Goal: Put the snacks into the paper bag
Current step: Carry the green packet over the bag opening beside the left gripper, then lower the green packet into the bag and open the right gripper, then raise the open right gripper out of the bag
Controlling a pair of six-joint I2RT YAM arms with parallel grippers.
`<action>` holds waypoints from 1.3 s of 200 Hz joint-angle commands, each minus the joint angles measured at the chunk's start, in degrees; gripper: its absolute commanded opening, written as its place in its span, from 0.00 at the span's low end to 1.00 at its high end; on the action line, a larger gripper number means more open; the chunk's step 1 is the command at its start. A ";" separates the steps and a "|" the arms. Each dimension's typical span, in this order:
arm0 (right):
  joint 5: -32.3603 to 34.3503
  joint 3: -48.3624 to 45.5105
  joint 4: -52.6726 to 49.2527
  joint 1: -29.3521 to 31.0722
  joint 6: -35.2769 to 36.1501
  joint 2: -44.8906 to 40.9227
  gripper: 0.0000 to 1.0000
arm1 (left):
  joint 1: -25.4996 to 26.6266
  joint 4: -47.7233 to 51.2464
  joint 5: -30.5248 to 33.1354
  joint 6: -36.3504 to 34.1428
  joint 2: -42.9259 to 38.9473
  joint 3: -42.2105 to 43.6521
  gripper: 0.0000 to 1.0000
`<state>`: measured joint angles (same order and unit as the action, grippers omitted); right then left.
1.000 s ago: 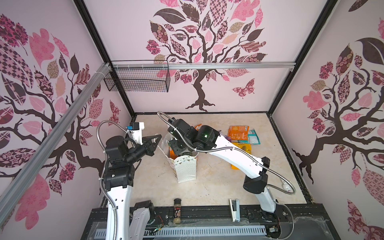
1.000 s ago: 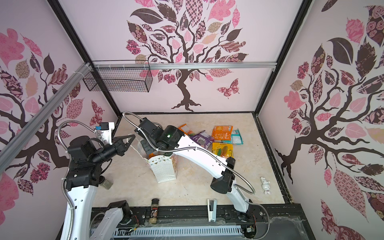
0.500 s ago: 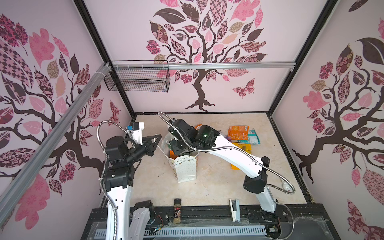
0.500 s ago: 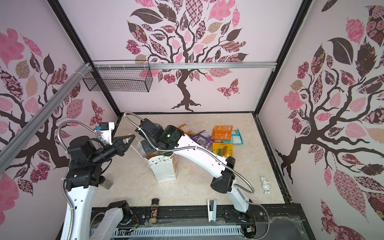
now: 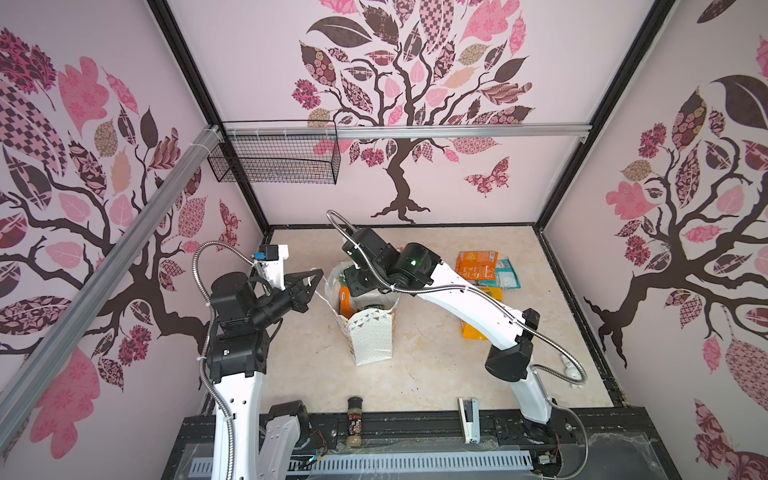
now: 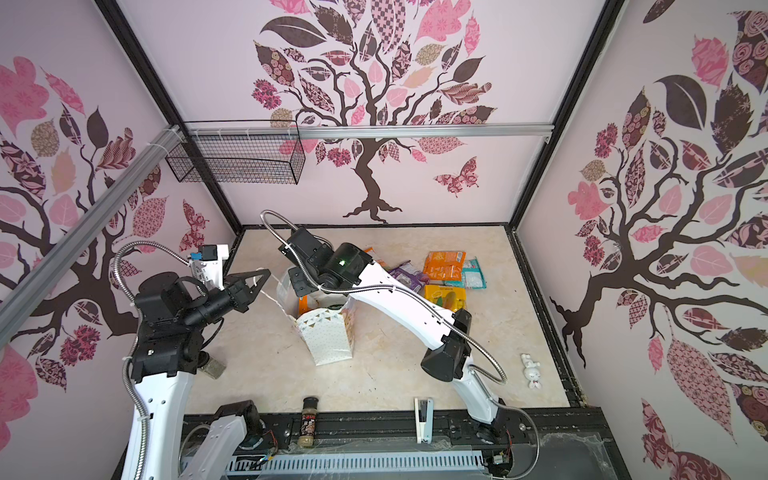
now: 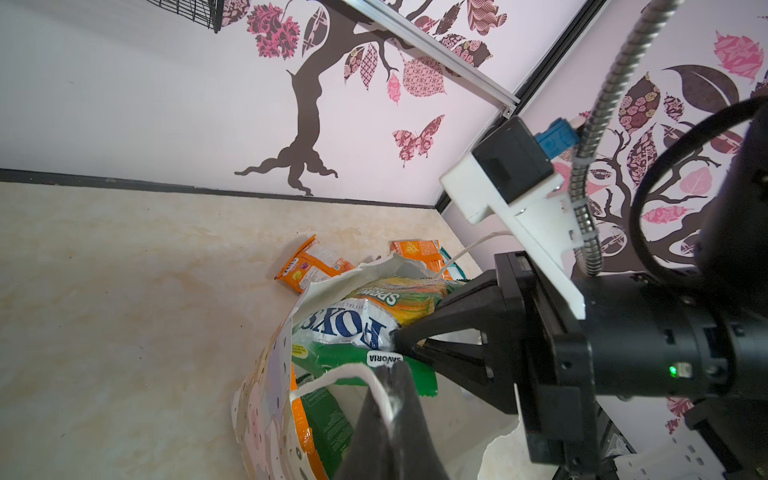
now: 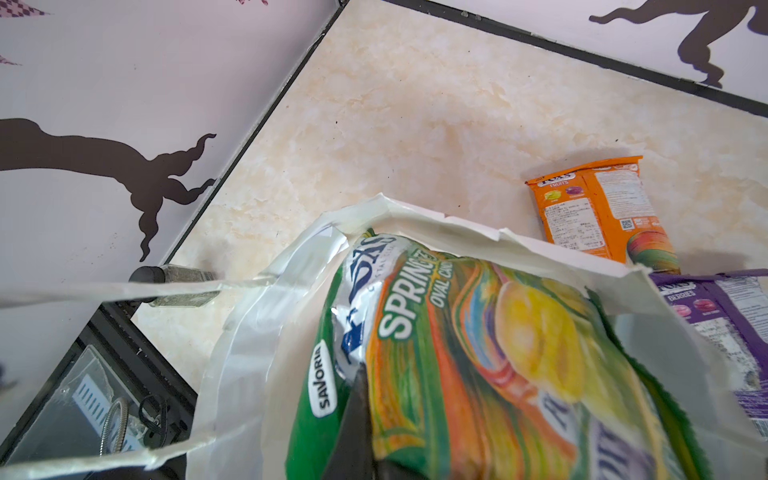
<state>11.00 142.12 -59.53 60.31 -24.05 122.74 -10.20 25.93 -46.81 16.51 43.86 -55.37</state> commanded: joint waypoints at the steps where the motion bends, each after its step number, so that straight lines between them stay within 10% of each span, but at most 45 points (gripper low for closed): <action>1: -0.24 2.02 2.61 -0.81 -0.03 2.79 0.04 | -0.34 -2.11 -1.01 -0.87 -0.97 0.96 0.00; 177: -3.02 5.85 5.69 -1.86 1.79 2.56 0.29 | -0.33 -1.75 0.17 -0.82 -0.83 0.69 0.00; 260: -2.63 -4.01 8.25 1.33 8.68 -13.92 0.43 | -0.51 0.33 3.02 -1.97 -0.78 0.31 0.00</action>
<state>6.55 142.23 -53.45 60.10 -18.87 120.05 -10.28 26.46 -45.06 16.21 43.86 -55.37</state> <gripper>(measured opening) 0.414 0.050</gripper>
